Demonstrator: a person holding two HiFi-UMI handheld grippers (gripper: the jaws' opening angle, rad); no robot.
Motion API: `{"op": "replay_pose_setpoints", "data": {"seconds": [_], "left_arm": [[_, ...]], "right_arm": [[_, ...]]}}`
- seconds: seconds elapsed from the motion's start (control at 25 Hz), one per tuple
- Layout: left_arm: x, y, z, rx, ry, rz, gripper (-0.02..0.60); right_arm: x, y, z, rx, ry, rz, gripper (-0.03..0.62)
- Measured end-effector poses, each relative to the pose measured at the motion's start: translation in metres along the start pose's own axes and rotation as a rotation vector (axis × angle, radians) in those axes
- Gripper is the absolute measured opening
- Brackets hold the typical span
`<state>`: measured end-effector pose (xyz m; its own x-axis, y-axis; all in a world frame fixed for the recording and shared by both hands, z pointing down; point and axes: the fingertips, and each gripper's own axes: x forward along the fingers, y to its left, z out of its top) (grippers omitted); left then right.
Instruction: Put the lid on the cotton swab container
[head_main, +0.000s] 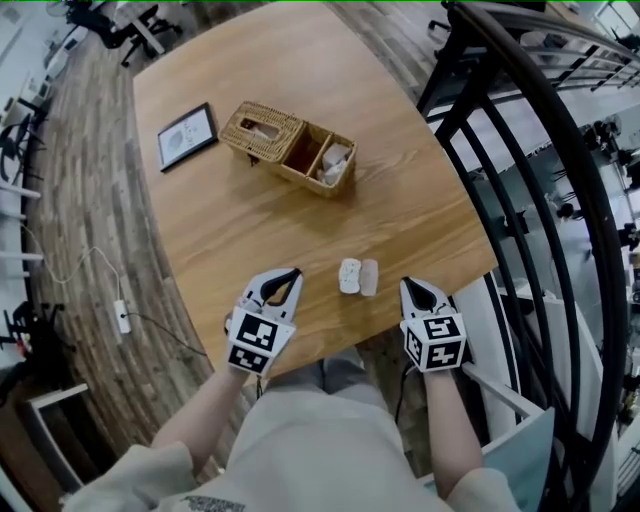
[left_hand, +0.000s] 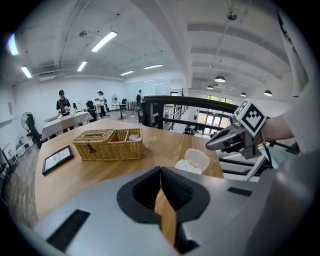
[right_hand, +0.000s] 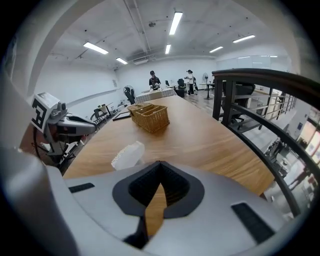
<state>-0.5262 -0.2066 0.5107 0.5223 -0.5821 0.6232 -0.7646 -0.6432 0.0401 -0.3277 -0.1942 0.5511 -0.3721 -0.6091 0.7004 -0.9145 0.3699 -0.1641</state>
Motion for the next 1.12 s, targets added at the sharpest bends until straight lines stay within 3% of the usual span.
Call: {"op": "replay_pose_setpoints", "data": {"seconds": [0.2, 0.68, 0.96, 1.12], "left_arm": [[-0.004, 0.007, -0.004, -0.001, 0.008, 0.012, 0.023], [-0.033, 0.027, -0.013, -0.052, -0.013, 0.058, 0.023], [-0.043, 0.037, -0.023, -0.078, -0.011, 0.064, 0.023], [-0.047, 0.043, -0.025, -0.085, -0.01, 0.068, 0.023]], "right_arm": [[0.025, 0.02, -0.009, -0.003, 0.03, 0.073, 0.026], [0.044, 0.075, 0.029, -0.098, 0.001, 0.179, 0.026], [0.058, 0.097, 0.023, -0.25, 0.058, 0.15, 0.026], [0.059, 0.1, 0.023, -0.303, 0.011, 0.122, 0.026]]}}
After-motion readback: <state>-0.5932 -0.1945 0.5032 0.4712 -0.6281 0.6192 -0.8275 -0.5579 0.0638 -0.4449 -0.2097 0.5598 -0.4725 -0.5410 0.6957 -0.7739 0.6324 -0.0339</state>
